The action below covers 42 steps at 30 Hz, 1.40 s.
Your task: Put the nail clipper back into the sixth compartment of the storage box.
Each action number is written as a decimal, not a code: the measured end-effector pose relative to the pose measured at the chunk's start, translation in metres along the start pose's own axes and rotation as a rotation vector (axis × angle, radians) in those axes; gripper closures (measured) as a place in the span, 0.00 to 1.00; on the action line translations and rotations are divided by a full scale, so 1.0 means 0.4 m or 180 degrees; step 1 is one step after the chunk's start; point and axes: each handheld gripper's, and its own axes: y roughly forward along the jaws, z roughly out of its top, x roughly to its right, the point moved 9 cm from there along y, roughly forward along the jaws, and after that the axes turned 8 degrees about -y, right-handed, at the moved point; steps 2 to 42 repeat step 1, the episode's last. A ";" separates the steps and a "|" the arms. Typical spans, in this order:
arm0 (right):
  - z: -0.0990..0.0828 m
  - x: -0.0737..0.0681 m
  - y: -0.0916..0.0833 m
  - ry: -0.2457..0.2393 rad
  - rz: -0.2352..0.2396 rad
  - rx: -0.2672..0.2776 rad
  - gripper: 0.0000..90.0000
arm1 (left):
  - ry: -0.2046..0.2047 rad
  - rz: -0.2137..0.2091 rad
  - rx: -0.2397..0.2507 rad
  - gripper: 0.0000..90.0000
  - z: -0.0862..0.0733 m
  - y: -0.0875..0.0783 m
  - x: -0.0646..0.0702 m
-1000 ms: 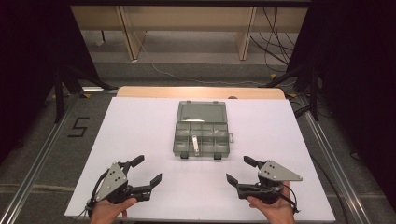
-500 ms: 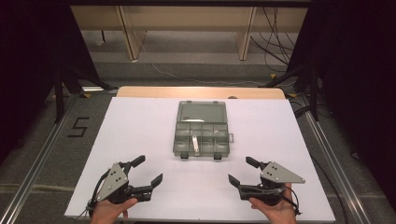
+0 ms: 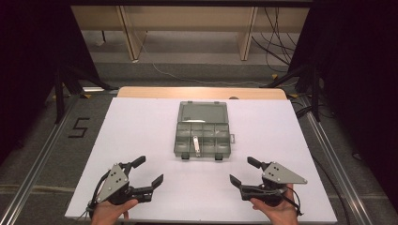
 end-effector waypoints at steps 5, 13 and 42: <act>0.000 0.000 0.000 0.0001 0.0003 0.0002 0.18 | 0.0006 0.0002 -0.0001 0.17 0.000 0.000 0.000; 0.000 0.000 0.000 0.0001 0.0003 0.0002 0.18 | 0.0006 0.0002 -0.0001 0.17 0.000 0.000 0.000; 0.000 0.000 0.000 0.0001 0.0003 0.0002 0.18 | 0.0006 0.0002 -0.0001 0.17 0.000 0.000 0.000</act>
